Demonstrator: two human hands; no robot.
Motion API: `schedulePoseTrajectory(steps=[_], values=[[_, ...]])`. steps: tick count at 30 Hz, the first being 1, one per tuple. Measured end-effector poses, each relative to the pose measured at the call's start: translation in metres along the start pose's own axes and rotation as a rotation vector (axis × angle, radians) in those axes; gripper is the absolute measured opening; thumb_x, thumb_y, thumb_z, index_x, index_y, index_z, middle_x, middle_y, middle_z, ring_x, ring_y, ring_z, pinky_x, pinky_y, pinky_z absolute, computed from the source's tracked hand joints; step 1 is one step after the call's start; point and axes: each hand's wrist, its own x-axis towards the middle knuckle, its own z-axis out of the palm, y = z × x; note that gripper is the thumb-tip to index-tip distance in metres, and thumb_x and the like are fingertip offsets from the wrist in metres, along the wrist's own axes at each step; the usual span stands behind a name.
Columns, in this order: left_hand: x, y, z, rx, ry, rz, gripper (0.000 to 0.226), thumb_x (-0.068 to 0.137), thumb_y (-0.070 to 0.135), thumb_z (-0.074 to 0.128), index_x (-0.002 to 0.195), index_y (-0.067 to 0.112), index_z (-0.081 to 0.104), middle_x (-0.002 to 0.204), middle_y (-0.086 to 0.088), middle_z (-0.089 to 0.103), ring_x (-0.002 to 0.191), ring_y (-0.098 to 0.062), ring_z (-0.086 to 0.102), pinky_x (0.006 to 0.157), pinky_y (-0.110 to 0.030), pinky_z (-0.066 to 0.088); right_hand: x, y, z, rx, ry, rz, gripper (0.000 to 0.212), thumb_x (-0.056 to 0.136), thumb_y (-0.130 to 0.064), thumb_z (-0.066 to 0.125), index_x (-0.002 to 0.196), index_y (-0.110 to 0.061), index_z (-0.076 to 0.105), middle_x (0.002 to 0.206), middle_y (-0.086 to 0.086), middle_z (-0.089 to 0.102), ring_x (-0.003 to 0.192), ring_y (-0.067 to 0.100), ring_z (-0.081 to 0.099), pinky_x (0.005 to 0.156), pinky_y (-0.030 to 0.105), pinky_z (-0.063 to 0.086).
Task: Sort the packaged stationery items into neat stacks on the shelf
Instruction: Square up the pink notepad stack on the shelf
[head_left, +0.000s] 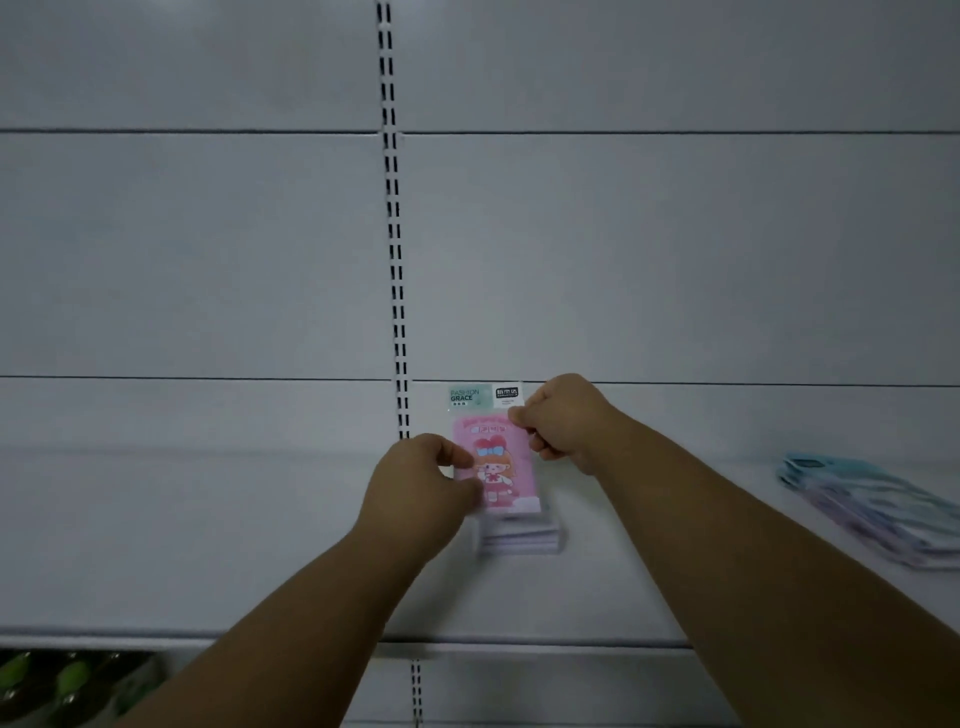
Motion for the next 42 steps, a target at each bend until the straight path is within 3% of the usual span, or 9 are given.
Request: schedulePoseTrajectory(steps=[4, 13, 18, 22, 26, 29, 35, 38, 42], values=[[0.012, -0.004, 0.002, 0.163, -0.043, 0.067, 0.021, 0.082, 0.021, 0.074, 0.102, 0.018, 0.068, 0.112, 0.001, 0.066, 0.084, -0.012, 0.062, 0.066, -0.016, 0.046, 0.014, 0.009, 0.011, -0.165, 0.031, 0.04, 0.02, 0.086, -0.015, 0.069, 0.083, 0.003, 0.063, 0.085, 0.026, 0.07, 0.051, 0.023, 0.051, 0.046, 0.026, 0.04], [0.024, -0.005, 0.021, 0.32, -0.151, 0.045, 0.021, 0.076, 0.033, 0.076, 0.09, 0.021, 0.067, 0.094, 0.003, 0.067, 0.081, -0.012, 0.062, 0.065, -0.022, 0.046, 0.02, 0.032, 0.01, -0.697, 0.072, 0.005, 0.023, 0.081, -0.026, 0.072, 0.077, -0.011, 0.055, 0.083, 0.007, 0.06, 0.072, 0.021, 0.054, 0.057, 0.025, 0.039], [0.024, -0.005, 0.017, 0.302, -0.123, 0.002, 0.02, 0.084, 0.039, 0.068, 0.078, 0.021, 0.062, 0.079, 0.005, 0.066, 0.074, -0.011, 0.062, 0.067, -0.026, 0.05, 0.015, 0.037, 0.008, -0.608, 0.148, -0.08, 0.037, 0.085, -0.046, 0.064, 0.085, -0.01, 0.053, 0.087, 0.009, 0.059, 0.091, 0.028, 0.062, 0.068, 0.027, 0.035], [0.024, -0.009, 0.016, 0.347, -0.141, -0.078, 0.039, 0.091, 0.04, 0.058, 0.066, 0.011, 0.06, 0.056, 0.003, 0.054, 0.053, -0.012, 0.051, 0.049, -0.023, 0.037, 0.002, 0.04, 0.003, -0.598, 0.01, -0.034, 0.049, 0.092, -0.053, 0.05, 0.063, -0.014, 0.043, 0.073, 0.009, 0.052, 0.088, 0.033, 0.065, 0.071, 0.028, 0.044], [0.021, -0.008, 0.025, 0.42, -0.243, -0.104, 0.046, 0.095, 0.047, 0.048, 0.09, 0.006, 0.069, 0.083, -0.01, 0.066, 0.071, -0.021, 0.055, 0.065, -0.025, 0.04, -0.015, 0.048, 0.012, -0.639, -0.077, -0.034, 0.049, 0.093, -0.05, 0.05, 0.106, -0.004, 0.062, 0.107, 0.018, 0.066, 0.102, 0.032, 0.062, 0.075, 0.028, 0.041], [0.023, -0.002, 0.03, 0.411, -0.237, -0.097, 0.036, 0.095, 0.034, 0.052, 0.094, 0.002, 0.068, 0.087, -0.013, 0.065, 0.085, -0.028, 0.062, 0.065, -0.025, 0.038, -0.021, 0.05, 0.022, -0.59, -0.051, -0.016, 0.05, 0.093, -0.046, 0.052, 0.118, -0.003, 0.058, 0.12, 0.018, 0.063, 0.108, 0.031, 0.059, 0.077, 0.026, 0.036], [0.026, -0.012, 0.029, 0.249, -0.178, -0.068, 0.034, 0.088, 0.026, 0.061, 0.056, 0.012, 0.057, 0.052, -0.003, 0.051, 0.049, -0.016, 0.049, 0.046, -0.023, 0.034, -0.03, 0.051, 0.024, -0.241, 0.038, 0.088, 0.04, 0.088, -0.04, 0.065, 0.104, -0.003, 0.062, 0.088, 0.01, 0.065, 0.07, 0.021, 0.061, 0.056, 0.025, 0.044], [0.028, -0.017, 0.026, 0.115, -0.209, 0.001, 0.016, 0.088, 0.021, 0.063, 0.086, 0.012, 0.075, 0.077, -0.004, 0.073, 0.063, -0.014, 0.064, 0.056, -0.024, 0.05, -0.036, 0.051, 0.025, 0.206, 0.013, 0.221, 0.027, 0.084, -0.021, 0.073, 0.103, -0.003, 0.068, 0.08, 0.008, 0.073, 0.069, 0.024, 0.072, 0.056, 0.032, 0.058], [0.024, -0.027, 0.02, -0.194, -0.232, 0.001, 0.045, 0.083, 0.007, 0.072, 0.125, 0.015, 0.061, 0.115, -0.003, 0.071, 0.091, -0.017, 0.071, 0.079, -0.034, 0.06, -0.041, 0.05, 0.023, 0.32, -0.01, 0.126, 0.024, 0.081, -0.01, 0.074, 0.104, -0.01, 0.067, 0.094, 0.009, 0.076, 0.081, 0.024, 0.075, 0.079, 0.044, 0.061]])
